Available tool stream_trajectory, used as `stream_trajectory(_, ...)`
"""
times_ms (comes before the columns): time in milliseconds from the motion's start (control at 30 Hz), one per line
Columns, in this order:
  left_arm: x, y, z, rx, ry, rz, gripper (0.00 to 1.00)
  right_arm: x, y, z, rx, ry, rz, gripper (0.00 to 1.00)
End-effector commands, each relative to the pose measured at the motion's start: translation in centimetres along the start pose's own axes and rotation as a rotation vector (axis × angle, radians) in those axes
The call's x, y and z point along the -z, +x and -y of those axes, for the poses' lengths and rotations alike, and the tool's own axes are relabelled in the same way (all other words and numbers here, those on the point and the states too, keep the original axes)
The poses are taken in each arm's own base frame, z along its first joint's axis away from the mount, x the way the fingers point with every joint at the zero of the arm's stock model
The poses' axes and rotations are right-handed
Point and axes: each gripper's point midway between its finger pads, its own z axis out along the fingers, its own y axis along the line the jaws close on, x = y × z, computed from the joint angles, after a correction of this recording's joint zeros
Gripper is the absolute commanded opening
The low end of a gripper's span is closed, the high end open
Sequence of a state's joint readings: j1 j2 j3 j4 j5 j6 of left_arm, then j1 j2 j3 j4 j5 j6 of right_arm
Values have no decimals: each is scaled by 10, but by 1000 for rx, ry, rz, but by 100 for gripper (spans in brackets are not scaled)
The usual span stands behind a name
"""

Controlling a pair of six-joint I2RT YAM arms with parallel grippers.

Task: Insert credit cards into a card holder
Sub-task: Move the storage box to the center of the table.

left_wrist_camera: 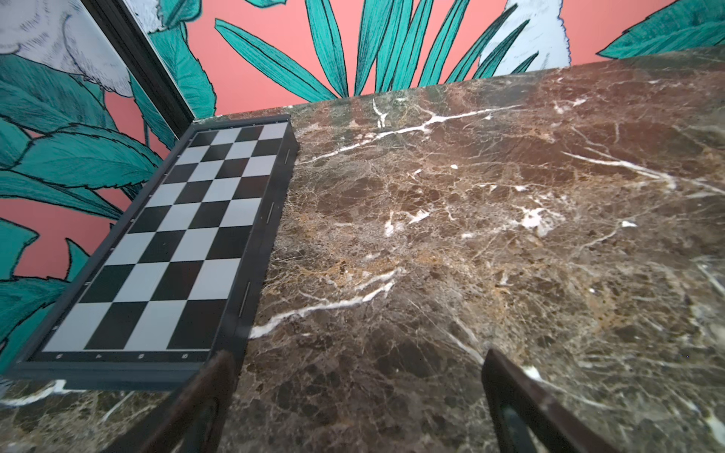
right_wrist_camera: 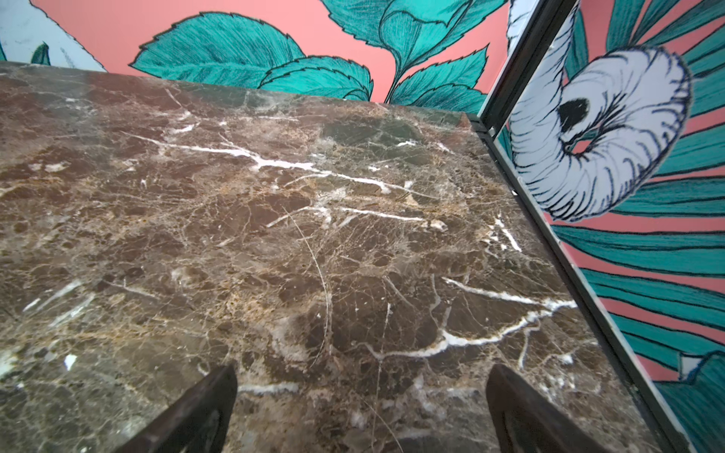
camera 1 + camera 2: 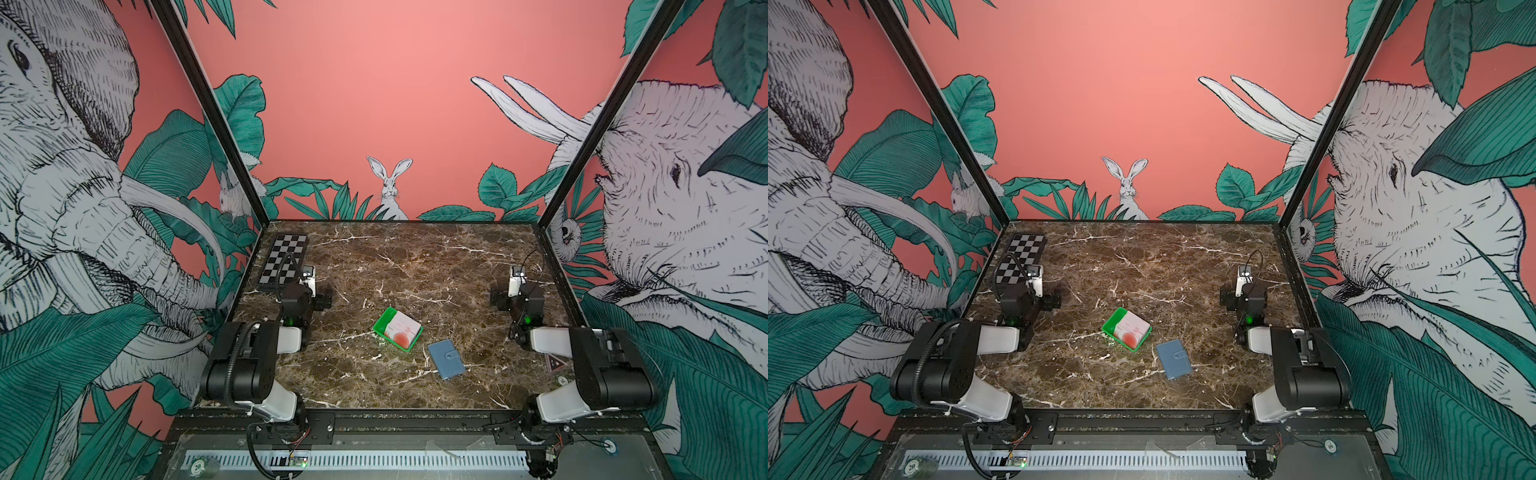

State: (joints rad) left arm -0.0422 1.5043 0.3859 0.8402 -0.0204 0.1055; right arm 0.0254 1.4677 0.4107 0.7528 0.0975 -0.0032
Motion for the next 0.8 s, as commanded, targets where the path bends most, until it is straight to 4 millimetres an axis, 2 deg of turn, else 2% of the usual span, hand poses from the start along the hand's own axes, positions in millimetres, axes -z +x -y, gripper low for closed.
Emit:
stream_trajectory(0,13,-25,-11,18,-37,36,99,8,-17,7,-21,25,-1,98)
stream_trajectory(167,34,-46,-11,94,-40,14,99,25,-30,6,-115,2,-34,98)
stream_trajectory(267,46,-56,-1,157,0,-11,99,40,-33,10,-216,23,-80,98)
stream_trajectory(333,53,-58,13,188,42,-42,99,52,-34,5,-246,9,-102,98)
stream_trajectory(467,71,-55,52,249,178,-106,99,79,-37,-21,-241,-82,-141,98)
stream_trajectory(600,93,-46,85,299,288,-186,97,107,-30,-53,-215,-181,-194,97)
stream_trajectory(767,117,-27,112,347,366,-301,93,140,-15,-93,-166,-325,-253,93)
